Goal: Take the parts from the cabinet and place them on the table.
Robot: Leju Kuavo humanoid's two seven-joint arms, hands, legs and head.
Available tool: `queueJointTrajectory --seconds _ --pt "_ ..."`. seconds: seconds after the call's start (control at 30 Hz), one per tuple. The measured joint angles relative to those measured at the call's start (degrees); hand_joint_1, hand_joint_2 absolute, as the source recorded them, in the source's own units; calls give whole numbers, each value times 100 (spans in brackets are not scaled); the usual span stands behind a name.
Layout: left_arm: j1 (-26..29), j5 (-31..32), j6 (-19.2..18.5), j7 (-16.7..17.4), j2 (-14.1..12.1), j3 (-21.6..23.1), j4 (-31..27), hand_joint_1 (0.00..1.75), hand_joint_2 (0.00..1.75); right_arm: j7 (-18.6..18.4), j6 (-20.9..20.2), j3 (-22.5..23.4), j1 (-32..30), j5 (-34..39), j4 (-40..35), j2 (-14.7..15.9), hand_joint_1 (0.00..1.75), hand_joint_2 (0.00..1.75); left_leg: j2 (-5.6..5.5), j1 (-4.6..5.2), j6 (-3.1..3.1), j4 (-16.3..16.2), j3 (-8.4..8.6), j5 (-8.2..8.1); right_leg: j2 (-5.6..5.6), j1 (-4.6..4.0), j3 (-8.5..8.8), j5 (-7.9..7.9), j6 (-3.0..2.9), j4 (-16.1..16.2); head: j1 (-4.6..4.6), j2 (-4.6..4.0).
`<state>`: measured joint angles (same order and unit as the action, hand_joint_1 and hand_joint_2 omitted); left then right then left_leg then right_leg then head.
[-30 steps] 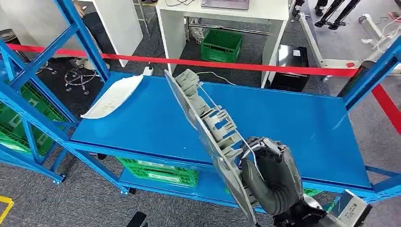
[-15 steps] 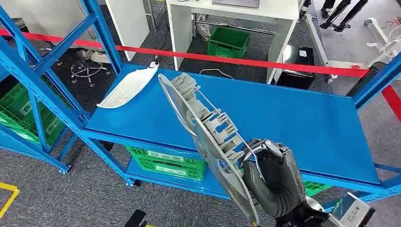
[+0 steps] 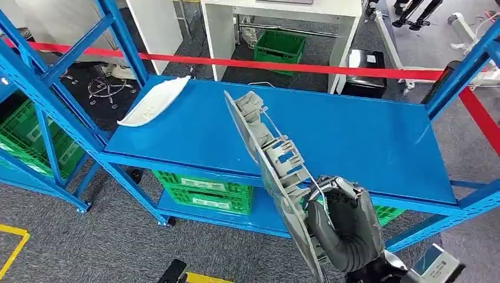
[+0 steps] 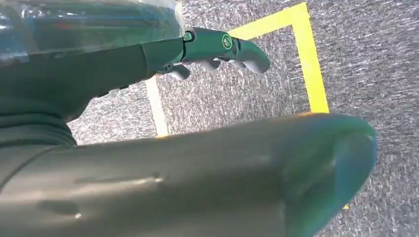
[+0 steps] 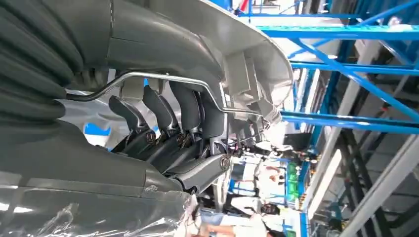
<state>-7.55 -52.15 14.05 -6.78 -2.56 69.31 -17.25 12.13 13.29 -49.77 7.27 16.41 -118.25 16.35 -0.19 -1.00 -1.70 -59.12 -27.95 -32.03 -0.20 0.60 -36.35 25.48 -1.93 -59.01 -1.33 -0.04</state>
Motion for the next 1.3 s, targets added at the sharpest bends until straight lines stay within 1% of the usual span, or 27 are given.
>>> queueJointTrajectory --seconds 0.03,0.17,0.2,0.23,0.3,0.33,0.37,0.43,0.47,0.5,0.53,0.57,0.67,0.7,0.73,0.8,0.83,0.87,0.9,0.97,1.0,1.03,1.07,1.17,1.2,1.23,1.3 --pt "-14 -2 4 -4 2 13 -2 0 175 -4 -2 2 3 -4 -17 6 175 175 -12 34 40 153 124 -18 5 -29 -37 -36 43 -16 -13 0" --pt "25 -15 2 -7 28 52 -15 0 175 -44 -2 0 -2 -11 -61 31 175 175 14 38 240 213 -64 144 16 -22 -80 -219 179 51 -4 0" --pt "17 -17 2 -9 24 52 -17 0 175 -52 -2 2 -2 -11 -70 39 175 175 40 24 280 215 -59 211 22 -7 -149 -29 207 -20 4 0" --pt "14 -28 4 -11 22 52 -17 0 175 -63 -2 2 -3 -13 -79 52 175 175 38 24 334 215 -141 261 26 3 -230 305 227 -286 66 0" --pt "23 -48 9 -11 22 55 -17 0 175 -79 2 0 -5 -13 -87 68 175 175 39 44 359 210 -300 387 27 9 -465 936 260 -1191 120 0" --pt "25 -50 7 -9 22 55 -17 0 175 -87 9 -2 -7 -13 -87 74 175 175 40 56 365 201 -373 439 26 9 -523 1036 268 -1534 129 0" --pt "29 -52 7 -11 22 57 -20 0 175 -94 11 -2 -10 -15 -87 85 175 175 41 68 364 194 -446 489 26 8 -498 971 264 -1683 136 0" --pt "27 -55 7 -11 26 59 -20 0 175 -114 15 -4 -9 -31 -90 92 175 175 41 90 357 162 -597 582 27 -1 -127 575 220 -1312 142 0" --pt "25 -55 9 -13 26 59 -22 0 175 -127 15 -4 -7 -33 -92 94 175 175 35 103 346 144 -663 627 27 -14 232 403 168 -800 147 0" --pt "23 -52 9 -15 35 59 -24 0 175 -140 17 -4 -5 -44 -103 96 175 175 29 100 328 122 -704 660 26 -39 610 405 101 -254 147 0" --pt "26 -52 9 -17 37 59 -31 0 175 -151 18 -4 -1 -48 -120 98 175 175 25 143 298 107 -752 687 15 -66 860 571 50 163 142 0" --pt "27 -50 11 -20 42 59 -33 0 175 -153 22 -4 3 -50 -153 103 175 175 27 119 265 111 -767 744 19 -67 890 598 66 281 131 0" --pt "31 -35 0 -20 31 66 -39 0 175 -166 39 -7 3 -68 -179 109 175 175 22 106 147 153 -816 901 19 -91 773 442 -30 317 151 0" --pt "28 -15 2 -15 28 66 -44 0 175 -168 42 -7 12 -68 -186 109 175 175 11 88 127 106 -855 749 -18 -49 739 360 -66 350 175 0" --pt "37 2 0 -9 35 70 -48 0 175 -175 42 -9 10 -68 -188 109 175 175 17 79 89 -89 -937 431 -15 -43 669 308 -104 358 120 0" --pt "31 9 2 -2 35 72 -50 0 175 -184 44 -11 4 -68 -188 109 175 175 18 38 27 -870 -1096 -193 -26 -39 548 217 -116 326 83 0" --pt "28 11 2 -2 35 74 -52 0 175 -188 44 -11 5 -68 -188 109 175 175 18 36 -2 -1316 -1157 -381 -28 -41 462 168 -111 301 83 0" --pt "27 11 2 -2 33 76 -52 0 175 -192 46 -18 3 -70 -188 109 175 175 18 34 -20 -1539 -1138 -357 -28 -40 373 122 -108 267 74 0" --pt "27 13 4 0 28 79 -52 0 175 -199 57 -22 3 -77 -188 109 175 175 18 26 -26 -1515 -1017 -185 -29 -38 276 82 -97 224 59 0" --pt "23 11 24 4 20 81 -52 0 175 -212 59 -28 2 -85 -188 109 175 175 18 17 -12 -909 -538 216 -25 -36 103 16 -67 137 48 0" --pt "14 9 28 4 15 81 -52 0 175 -219 61 -33 2 -87 -192 109 175 175 14 17 2 -391 -178 260 -21 -35 36 -12 -42 82 37 0" --pt "-2 0 31 4 15 81 -52 0 175 -227 63 -37 -6 -94 -203 111 175 175 7 35 28 39 82 12 -21 -58 -18 -36 -7 49 15 2" --pt "-11 0 37 -2 13 81 -52 0 175 -232 72 -39 -4 -103 -210 109 175 175 -6 55 79 225 190 -34 -29 -60 -37 -70 29 29 15 0" --pt "14 -9 35 -2 15 85 -57 0 175 -234 77 -50 -6 -111 -229 111 175 175 2 94 225 235 67 67 -33 -37 -75 -245 139 74 18 0" --pt "19 -19 35 -4 24 90 -68 0 175 -234 76 -48 -6 -111 -232 116 175 175 48 42 287 273 -4 146 -15 -22 -122 -160 169 41 20 0" --pt "17 -52 37 -2 15 90 -68 0 175 -234 77 -50 5 -111 -232 116 175 175 45 52 327 273 -35 211 -12 -28 -194 119 191 -111 52 0" --pt "4 -90 42 -7 11 87 -68 0 175 -236 74 -48 18 -107 -229 118 175 175 48 60 364 267 -210 339 -13 -9 -396 820 221 -877 127 0"
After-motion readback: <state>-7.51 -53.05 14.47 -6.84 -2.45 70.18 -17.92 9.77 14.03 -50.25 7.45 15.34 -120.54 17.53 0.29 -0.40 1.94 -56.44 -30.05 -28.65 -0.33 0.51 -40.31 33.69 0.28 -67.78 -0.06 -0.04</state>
